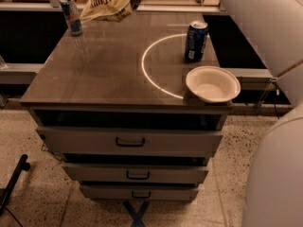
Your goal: Move brown chip bag near redbull can
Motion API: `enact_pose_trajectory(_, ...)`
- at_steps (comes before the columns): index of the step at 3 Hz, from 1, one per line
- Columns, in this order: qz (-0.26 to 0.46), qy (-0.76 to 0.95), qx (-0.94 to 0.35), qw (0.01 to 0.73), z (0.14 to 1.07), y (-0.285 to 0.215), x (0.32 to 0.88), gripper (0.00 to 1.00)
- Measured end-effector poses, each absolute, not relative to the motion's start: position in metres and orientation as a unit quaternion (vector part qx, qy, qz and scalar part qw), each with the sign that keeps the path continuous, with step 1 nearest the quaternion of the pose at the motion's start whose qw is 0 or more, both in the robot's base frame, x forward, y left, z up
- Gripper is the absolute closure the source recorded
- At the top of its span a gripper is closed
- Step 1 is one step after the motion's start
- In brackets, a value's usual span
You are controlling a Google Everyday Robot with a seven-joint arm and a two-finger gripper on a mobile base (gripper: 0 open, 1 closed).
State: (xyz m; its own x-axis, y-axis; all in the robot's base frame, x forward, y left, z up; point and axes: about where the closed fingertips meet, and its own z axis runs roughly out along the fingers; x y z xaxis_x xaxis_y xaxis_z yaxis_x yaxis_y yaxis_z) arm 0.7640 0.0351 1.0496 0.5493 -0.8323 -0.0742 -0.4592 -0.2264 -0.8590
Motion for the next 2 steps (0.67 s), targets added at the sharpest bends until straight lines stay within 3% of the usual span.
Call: enact_pose_trajectory(2,-0.135,0.382,-0.803,0.437,1.01,0.08,0.783,1.0)
